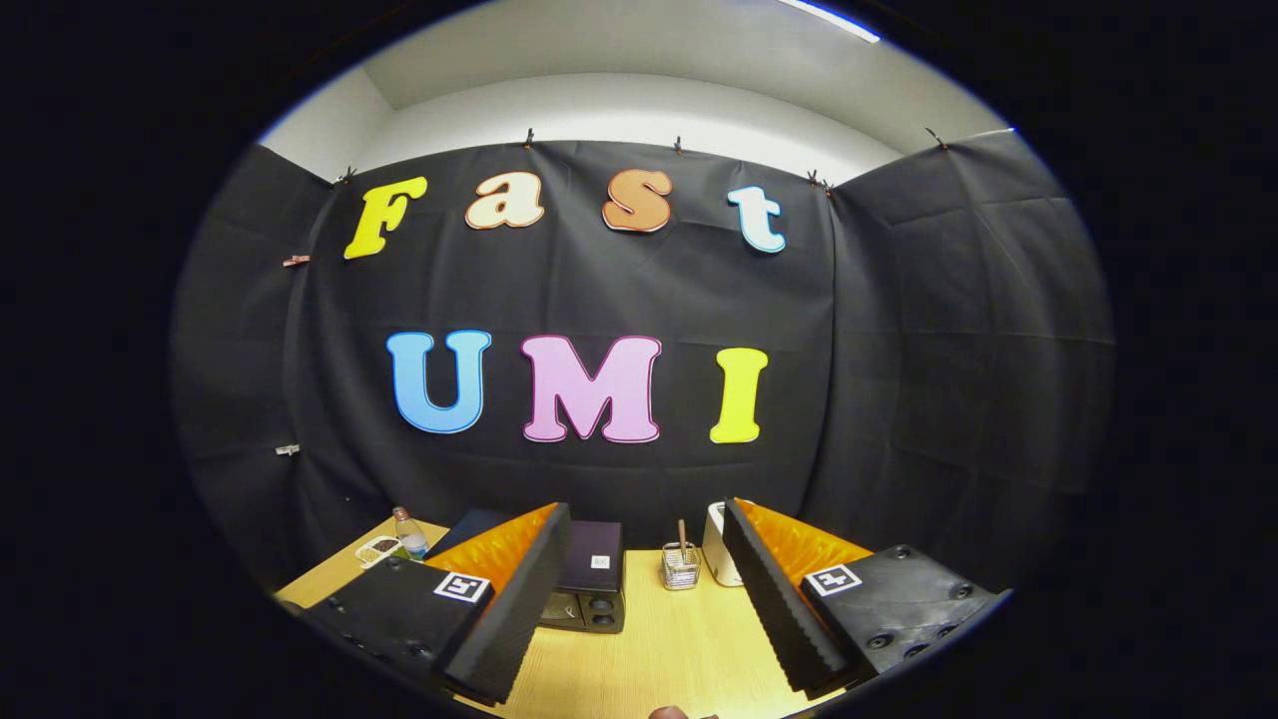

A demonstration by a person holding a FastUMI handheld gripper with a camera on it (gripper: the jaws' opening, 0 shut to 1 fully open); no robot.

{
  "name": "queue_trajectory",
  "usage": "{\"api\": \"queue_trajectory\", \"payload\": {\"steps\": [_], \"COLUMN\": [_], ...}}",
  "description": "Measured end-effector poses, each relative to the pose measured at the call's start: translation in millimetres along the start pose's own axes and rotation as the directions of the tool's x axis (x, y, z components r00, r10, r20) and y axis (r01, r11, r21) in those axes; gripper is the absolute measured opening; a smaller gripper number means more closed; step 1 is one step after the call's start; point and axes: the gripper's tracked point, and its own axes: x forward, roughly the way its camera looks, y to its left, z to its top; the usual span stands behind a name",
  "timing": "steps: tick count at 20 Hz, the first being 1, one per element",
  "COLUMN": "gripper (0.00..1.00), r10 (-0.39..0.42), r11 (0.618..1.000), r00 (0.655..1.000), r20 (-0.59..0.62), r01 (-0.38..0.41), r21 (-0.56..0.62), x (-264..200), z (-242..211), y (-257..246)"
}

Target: Open the toaster oven, put the food inside, and close the toaster oven door.

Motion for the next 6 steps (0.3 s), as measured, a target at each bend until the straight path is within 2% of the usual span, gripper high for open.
{"api": "queue_trajectory", "payload": {"steps": [6], "gripper": [0.98], "r10": [0.012], "r11": [1.000], "r00": [1.000], "r20": [-0.015], "r01": [-0.012], "r21": [-0.006], "x": [1.4], "z": [-7.4], "y": [-0.9]}}
